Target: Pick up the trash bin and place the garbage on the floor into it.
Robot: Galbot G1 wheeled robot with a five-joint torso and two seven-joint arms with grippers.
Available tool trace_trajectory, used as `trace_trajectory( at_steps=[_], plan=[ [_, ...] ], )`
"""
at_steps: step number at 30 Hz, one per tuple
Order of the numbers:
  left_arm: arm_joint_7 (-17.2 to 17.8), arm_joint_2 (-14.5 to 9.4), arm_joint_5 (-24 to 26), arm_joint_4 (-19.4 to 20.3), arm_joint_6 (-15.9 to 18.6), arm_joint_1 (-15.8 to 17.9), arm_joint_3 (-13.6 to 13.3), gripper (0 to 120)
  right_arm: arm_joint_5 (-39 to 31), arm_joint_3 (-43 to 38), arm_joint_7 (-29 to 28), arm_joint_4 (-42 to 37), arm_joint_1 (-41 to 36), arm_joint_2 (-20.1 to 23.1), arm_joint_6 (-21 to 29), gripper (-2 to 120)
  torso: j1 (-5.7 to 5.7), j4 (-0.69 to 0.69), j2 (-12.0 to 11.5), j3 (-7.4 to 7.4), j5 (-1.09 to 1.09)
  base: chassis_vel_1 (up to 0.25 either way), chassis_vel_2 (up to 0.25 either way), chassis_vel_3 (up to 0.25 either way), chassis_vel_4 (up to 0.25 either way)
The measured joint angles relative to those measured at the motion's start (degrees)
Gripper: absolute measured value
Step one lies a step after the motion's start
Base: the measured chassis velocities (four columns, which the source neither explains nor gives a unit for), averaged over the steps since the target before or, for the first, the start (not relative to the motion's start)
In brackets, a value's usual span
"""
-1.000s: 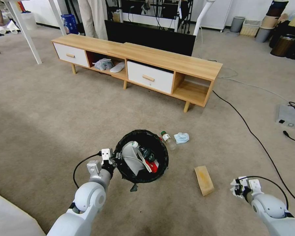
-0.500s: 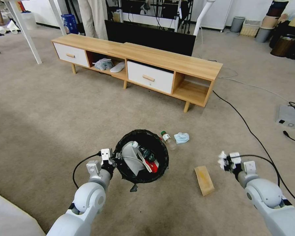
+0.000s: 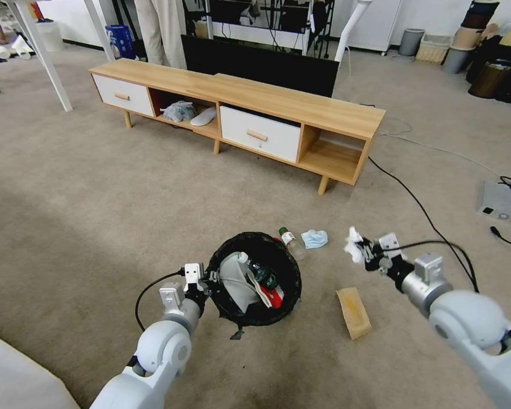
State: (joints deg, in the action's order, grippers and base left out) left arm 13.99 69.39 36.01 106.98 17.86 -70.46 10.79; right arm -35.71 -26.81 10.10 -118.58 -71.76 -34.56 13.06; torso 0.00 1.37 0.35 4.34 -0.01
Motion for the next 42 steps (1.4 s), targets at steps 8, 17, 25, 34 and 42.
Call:
trace_trajectory(
  at_steps=[8,17,25,34,42],
  plan=[
    [0.3,-0.2,0.0,-1.0,1.0,-0.1,-2.1,4,-4.9,1.0,13.5,-0.1,2.2,9.0,-10.3,1,0.0,-0.02,0.0,0.0,-0.01,0.0,0.0,0.0,0.0],
    [0.2,-0.9,-0.5,-2.8,1.9,2.6,-6.6,4,-6.4,2.5,18.6,-0.8,1.4,16.3,-14.7,1,0.0,-0.01,0.0,-0.01,0.0,0.0,0.0,0.0,0.0],
    [0.3,-1.1,-0.7,-4.5,2.1,4.9,-10.0,4,-8.3,3.0,20.2,-1.0,0.3,24.3,-14.4,1,0.0,-0.01,0.0,-0.01,-0.01,0.0,0.0,0.0,0.0],
    [0.3,-0.2,-0.6,-6.9,2.1,7.3,-14.5,4,-8.1,3.0,22.2,-1.2,-0.9,27.6,-14.2,1,-0.01,-0.01,0.0,-0.01,-0.01,0.0,0.0,0.0,0.0],
    [0.4,-0.5,1.0,-8.7,2.1,10.1,-19.1,4,-5.9,3.4,22.4,-1.1,-1.8,27.1,-14.1,1,0.0,-0.01,0.0,0.0,0.0,0.0,0.0,0.0,0.0]
  ],
)
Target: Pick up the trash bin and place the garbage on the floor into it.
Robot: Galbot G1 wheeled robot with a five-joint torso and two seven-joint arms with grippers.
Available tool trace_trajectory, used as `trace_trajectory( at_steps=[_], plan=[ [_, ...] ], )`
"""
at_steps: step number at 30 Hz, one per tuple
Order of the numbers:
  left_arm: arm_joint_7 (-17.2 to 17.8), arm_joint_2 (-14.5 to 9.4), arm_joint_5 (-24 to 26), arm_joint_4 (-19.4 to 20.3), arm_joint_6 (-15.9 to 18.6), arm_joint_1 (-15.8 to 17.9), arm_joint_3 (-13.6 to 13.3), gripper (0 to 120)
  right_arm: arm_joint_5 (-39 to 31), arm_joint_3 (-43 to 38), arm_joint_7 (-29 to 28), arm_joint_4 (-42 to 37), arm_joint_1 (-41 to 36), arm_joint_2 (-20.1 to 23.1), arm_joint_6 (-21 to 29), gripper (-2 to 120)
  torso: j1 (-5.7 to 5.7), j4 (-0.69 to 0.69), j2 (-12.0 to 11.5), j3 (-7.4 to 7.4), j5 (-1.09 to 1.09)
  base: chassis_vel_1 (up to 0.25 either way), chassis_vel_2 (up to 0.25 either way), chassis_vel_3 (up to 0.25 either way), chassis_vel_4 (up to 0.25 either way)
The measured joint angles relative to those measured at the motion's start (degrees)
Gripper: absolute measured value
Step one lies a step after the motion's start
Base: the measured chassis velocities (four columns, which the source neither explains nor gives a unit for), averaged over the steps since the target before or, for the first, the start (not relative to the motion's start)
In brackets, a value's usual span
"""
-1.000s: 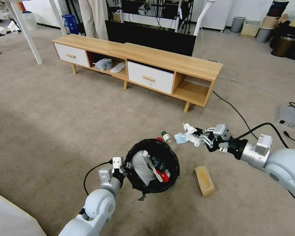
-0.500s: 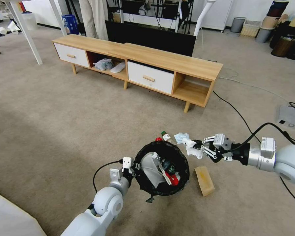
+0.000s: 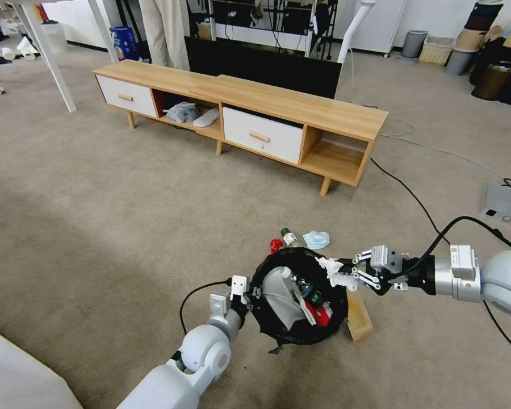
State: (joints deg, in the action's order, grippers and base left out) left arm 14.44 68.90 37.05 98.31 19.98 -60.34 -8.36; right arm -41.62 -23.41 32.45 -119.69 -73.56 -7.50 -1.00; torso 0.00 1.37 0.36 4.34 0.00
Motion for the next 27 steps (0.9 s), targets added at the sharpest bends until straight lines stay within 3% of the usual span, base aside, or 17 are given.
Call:
trace_trajectory(
  at_steps=[7,13,23,27],
  plan=[
    [0.3,-0.1,1.0,-1.5,0.0,1.9,-3.1,4,0.6,0.5,0.0,0.1,0.0,-0.2,0.3,1,0.0,0.0,0.0,0.0,0.01,0.0,0.0,0.0,0.0],
    [0.6,1.4,1.6,-3.6,0.2,4.6,-6.9,4,0.7,0.5,-0.2,0.0,-0.2,-0.6,0.6,1,0.0,0.01,0.0,0.0,0.01,0.0,0.0,0.0,0.0],
    [0.4,1.7,1.5,-4.1,0.2,4.3,-7.7,4,2.1,1.6,-1.3,0.4,0.0,-1.1,1.4,1,0.0,0.01,0.0,0.01,0.01,0.0,0.0,0.0,0.0],
    [0.2,1.8,1.6,-4.1,0.2,4.2,-7.7,3,3.2,1.9,-2.5,0.4,0.0,-1.2,2.5,19,0.01,0.02,0.0,0.01,0.01,0.0,0.0,0.0,0.0]
  ],
)
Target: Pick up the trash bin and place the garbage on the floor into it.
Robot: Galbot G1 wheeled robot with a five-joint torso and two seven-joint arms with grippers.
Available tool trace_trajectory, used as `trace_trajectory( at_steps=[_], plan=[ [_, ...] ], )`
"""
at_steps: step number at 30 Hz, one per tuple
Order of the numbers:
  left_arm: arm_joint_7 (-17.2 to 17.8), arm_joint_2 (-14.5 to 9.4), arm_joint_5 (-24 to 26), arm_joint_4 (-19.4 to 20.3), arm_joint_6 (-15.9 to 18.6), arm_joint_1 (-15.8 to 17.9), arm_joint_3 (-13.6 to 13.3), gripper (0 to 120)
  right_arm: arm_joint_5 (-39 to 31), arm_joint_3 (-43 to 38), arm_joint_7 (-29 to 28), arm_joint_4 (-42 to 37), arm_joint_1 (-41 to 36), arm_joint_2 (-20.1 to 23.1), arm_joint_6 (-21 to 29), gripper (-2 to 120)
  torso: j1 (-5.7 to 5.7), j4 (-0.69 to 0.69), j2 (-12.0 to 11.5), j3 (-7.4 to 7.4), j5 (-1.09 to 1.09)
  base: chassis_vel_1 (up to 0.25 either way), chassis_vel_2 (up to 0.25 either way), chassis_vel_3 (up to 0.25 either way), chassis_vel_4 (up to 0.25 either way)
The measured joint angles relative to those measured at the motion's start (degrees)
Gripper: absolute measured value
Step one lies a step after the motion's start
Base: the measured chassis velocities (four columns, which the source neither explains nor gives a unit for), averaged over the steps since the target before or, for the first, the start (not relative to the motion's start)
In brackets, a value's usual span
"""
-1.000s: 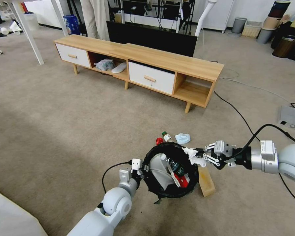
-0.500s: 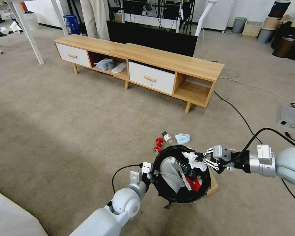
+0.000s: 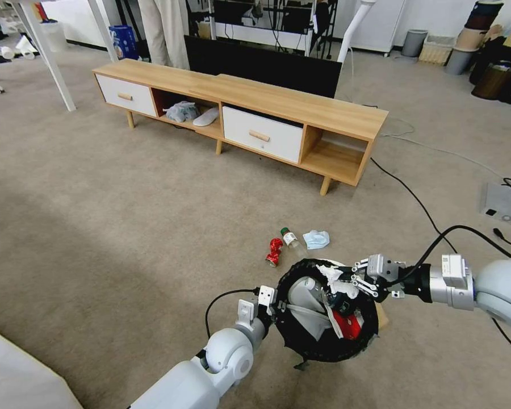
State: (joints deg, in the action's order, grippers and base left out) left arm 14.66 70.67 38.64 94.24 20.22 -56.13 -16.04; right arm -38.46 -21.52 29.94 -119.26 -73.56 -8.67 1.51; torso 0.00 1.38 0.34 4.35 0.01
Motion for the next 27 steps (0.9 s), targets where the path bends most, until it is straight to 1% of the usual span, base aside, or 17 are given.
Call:
trace_trajectory(
  at_steps=[1,2,3,5,6,10,12,13,14,15,16,17,20,21,22,24,27],
  plan=[
    [0.0,0.1,0.0,0.0,0.0,0.0,0.0,3,0.2,0.0,-0.1,0.0,0.0,0.0,0.4,20,0.0,0.0,0.0,0.0,0.0,0.0,0.0,0.0,0.0],
    [0.0,0.2,0.0,0.0,0.0,0.0,0.0,3,0.7,-0.1,-0.2,0.0,0.0,0.1,1.1,27,0.0,0.0,0.0,0.0,0.0,0.0,0.0,0.0,0.0],
    [0.0,0.2,0.0,0.0,0.0,0.0,0.0,3,0.7,-0.1,-0.2,0.0,0.0,0.1,1.1,27,0.0,0.0,0.0,0.0,0.0,0.0,0.0,0.0,0.0],
    [0.0,0.3,0.0,0.0,0.0,0.0,0.0,2,0.9,-0.2,-0.4,-0.1,0.0,0.2,1.9,33,0.0,0.0,0.0,0.0,0.0,0.0,0.0,0.0,0.0],
    [0.0,0.5,-0.2,0.0,0.0,-0.1,0.2,2,1.1,-0.3,-1.0,-0.3,0.1,0.3,4.2,42,0.0,0.01,0.0,0.0,0.0,0.0,0.0,0.0,0.0],
    [0.0,0.6,-0.4,0.0,0.0,-0.2,0.4,2,1.2,-0.4,-1.2,-0.7,0.2,0.4,6.3,48,0.0,0.01,0.0,0.0,0.0,0.0,0.0,0.0,0.0],
    [0.0,0.6,-0.6,0.1,-0.1,-0.6,0.9,2,1.1,-0.5,-0.7,-1.6,0.4,0.6,10.0,63,0.0,0.02,0.0,0.0,0.01,0.0,0.0,0.0,0.0],
    [0.0,0.6,-0.6,0.1,-0.1,-0.6,0.9,2,1.1,-0.5,-0.7,-1.6,0.4,0.6,10.0,63,0.0,0.02,0.0,0.0,0.01,0.0,0.0,0.0,0.0],
    [-0.1,0.4,-0.7,0.2,-0.2,-0.7,1.1,2,1.0,-0.6,-0.2,-1.9,0.5,0.7,10.8,70,0.0,0.02,0.0,0.0,0.01,0.0,0.0,0.0,0.0],
    [-0.1,0.4,-0.7,0.2,-0.2,-0.7,1.1,2,1.0,-0.6,-0.2,-1.9,0.5,0.7,10.8,70,0.0,0.02,0.0,0.0,0.01,0.0,0.0,0.0,0.0],
    [-0.1,0.2,-0.7,0.3,-0.2,-0.9,1.3,2,0.9,-0.8,0.1,-2.0,0.6,0.7,10.9,79,0.0,0.02,0.0,0.0,0.01,0.0,0.0,0.0,0.0],
    [-0.1,0.2,-0.7,0.3,-0.2,-0.9,1.3,2,0.9,-0.8,0.1,-2.0,0.6,0.7,10.9,79,0.0,0.02,0.0,0.0,0.01,0.0,0.0,0.0,0.0],
    [-0.1,0.0,-0.8,0.4,-0.2,-0.9,1.5,2,0.9,-1.1,0.6,-2.0,0.7,0.8,10.6,92,0.0,0.01,0.0,0.0,0.0,0.0,0.0,0.0,0.0],
    [-0.1,0.0,-0.8,0.4,-0.2,-0.9,1.5,2,0.9,-1.1,0.6,-2.0,0.7,0.8,10.6,92,0.0,0.01,0.0,0.0,0.0,0.0,0.0,0.0,0.0],
    [-0.1,0.0,-0.8,0.4,-0.3,-0.9,1.5,2,0.9,-1.2,0.9,-2.0,0.7,0.8,10.3,96,0.0,0.0,0.0,0.0,0.0,0.0,0.0,0.0,0.0],
    [-0.1,0.0,-0.8,0.3,-0.3,-0.7,1.6,2,0.8,-1.2,1.0,-2.0,0.7,0.8,9.8,99,0.0,-0.01,0.0,-0.01,0.0,0.0,0.0,0.0,0.0],
    [-0.1,0.0,-0.8,0.2,-0.3,-0.4,1.7,2,0.7,-1.2,0.8,-2.0,0.6,0.9,9.1,100,0.0,-0.01,0.0,-0.01,-0.01,0.0,0.0,0.0,0.0]
  ],
)
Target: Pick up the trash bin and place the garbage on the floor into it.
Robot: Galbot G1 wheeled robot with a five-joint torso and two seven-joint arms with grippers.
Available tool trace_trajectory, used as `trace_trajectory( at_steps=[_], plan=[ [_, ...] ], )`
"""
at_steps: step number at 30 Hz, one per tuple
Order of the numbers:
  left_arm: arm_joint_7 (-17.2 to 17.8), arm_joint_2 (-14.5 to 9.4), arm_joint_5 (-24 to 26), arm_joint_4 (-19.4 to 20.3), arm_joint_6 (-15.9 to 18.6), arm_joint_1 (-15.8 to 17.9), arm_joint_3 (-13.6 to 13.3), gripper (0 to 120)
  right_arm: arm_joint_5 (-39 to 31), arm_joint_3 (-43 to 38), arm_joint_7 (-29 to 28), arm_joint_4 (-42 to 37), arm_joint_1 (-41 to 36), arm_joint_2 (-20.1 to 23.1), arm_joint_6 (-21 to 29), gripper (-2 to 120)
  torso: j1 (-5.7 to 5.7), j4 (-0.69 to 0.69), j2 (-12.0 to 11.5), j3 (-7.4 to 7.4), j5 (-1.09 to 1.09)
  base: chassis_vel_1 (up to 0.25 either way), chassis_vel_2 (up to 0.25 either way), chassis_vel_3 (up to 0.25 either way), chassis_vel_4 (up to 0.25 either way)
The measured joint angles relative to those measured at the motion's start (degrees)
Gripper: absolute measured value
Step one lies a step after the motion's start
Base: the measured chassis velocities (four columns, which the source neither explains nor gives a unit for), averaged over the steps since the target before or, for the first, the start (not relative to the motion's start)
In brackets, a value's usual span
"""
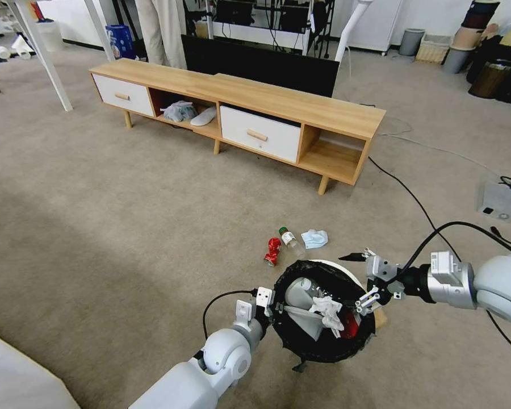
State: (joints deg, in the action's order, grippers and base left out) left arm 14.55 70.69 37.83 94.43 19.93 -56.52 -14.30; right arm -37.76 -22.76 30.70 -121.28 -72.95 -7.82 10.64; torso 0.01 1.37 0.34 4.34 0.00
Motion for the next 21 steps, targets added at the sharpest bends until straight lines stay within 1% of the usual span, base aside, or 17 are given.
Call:
trace_trajectory(
  at_steps=[2,4,5,6,8,9,10,12,13,14,15,16,18,19,21],
  plan=[
    [0.0,0.1,0.0,-0.1,0.0,0.1,0.3,2,-0.2,0.0,-0.2,0.0,0.0,0.0,-0.4,100,0.0,0.0,0.0,0.0,0.0,0.0,0.0,0.0,0.0],
    [0.0,0.2,0.1,-0.2,-0.2,0.2,1.4,2,-0.4,0.0,-0.6,0.0,0.0,-0.3,-1.2,100,0.0,0.0,0.0,0.0,0.0,0.0,0.0,0.0,0.0],
    [0.0,0.2,0.1,-0.2,-0.2,0.2,1.4,2,-0.4,0.0,-0.6,0.0,0.0,-0.3,-1.2,100,0.0,0.0,0.0,0.0,0.0,0.0,0.0,0.0,0.0],
    [0.0,0.3,0.2,-0.2,-0.2,0.2,2.3,2,-0.7,-0.3,-1.1,0.0,0.2,-0.6,-1.9,100,0.0,-0.01,0.0,0.0,0.0,0.0,0.0,0.0,0.0],
    [0.1,0.3,0.3,-0.2,-0.2,0.2,2.7,1,-0.8,-0.5,-1.3,0.0,0.3,-0.8,-2.2,100,0.0,-0.01,0.0,0.0,0.0,0.0,0.0,0.0,0.0],
    [0.1,0.4,0.3,-0.1,-0.2,0.1,3.9,0,-1.0,-0.8,-1.7,-0.1,0.6,-1.2,-2.7,100,0.0,-0.01,0.0,0.0,0.0,0.0,0.0,0.0,0.0],
    [0.1,0.4,0.3,-0.1,-0.2,0.1,3.9,0,-1.0,-0.8,-1.7,-0.1,0.6,-1.2,-2.7,100,0.0,-0.01,0.0,0.0,0.0,0.0,0.0,0.0,0.0],
    [0.1,0.0,0.4,0.0,-0.1,0.2,7.6,0,-0.7,-2.3,-3.0,0.0,2.5,-3.2,-5.3,100,0.0,-0.02,0.0,0.0,0.0,0.0,0.0,0.0,0.0],
    [0.1,0.0,0.4,0.0,-0.1,0.2,7.6,0,-0.7,-2.3,-3.0,0.0,2.5,-3.2,-5.3,100,0.0,-0.02,0.0,0.0,0.0,0.0,0.0,0.0,0.0],
    [0.3,-0.4,0.8,0.4,0.1,0.3,9.1,0,-0.9,-2.9,-3.2,0.0,3.3,-4.0,-5.8,100,0.0,-0.02,0.0,0.0,0.0,0.0,0.0,0.0,0.0],
    [0.6,-0.7,1.2,0.7,0.3,0.4,10.2,0,-1.2,-3.4,-3.5,-0.2,3.9,-4.6,-6.0,100,0.0,-0.02,0.0,0.0,0.0,0.0,0.0,0.0,0.0],
    [0.6,-0.7,1.2,0.7,0.3,0.4,10.2,0,-1.2,-3.4,-3.5,-0.2,3.9,-4.6,-6.0,100,0.0,-0.02,0.0,0.0,0.0,0.0,0.0,0.0,0.0],
    [0.8,-1.5,2.4,2.1,0.9,0.1,13.0,0,-2.4,-4.5,-5.3,-0.4,5.7,-6.8,-6.6,100,0.0,-0.02,0.0,0.0,0.0,0.0,0.0,0.0,0.0],
    [0.8,-1.5,2.4,2.1,0.9,0.1,13.0,0,-2.4,-4.5,-5.3,-0.4,5.7,-6.8,-6.6,100,0.0,-0.02,0.0,0.0,0.0,0.0,0.0,0.0,0.0],
    [1.4,-2.2,4.1,4.2,1.7,-0.6,15.2,0,-2.4,-4.7,-6.2,0.0,6.9,-9.2,-7.0,100,0.0,-0.01,0.0,0.0,0.01,0.0,0.0,0.0,0.0]
  ],
)
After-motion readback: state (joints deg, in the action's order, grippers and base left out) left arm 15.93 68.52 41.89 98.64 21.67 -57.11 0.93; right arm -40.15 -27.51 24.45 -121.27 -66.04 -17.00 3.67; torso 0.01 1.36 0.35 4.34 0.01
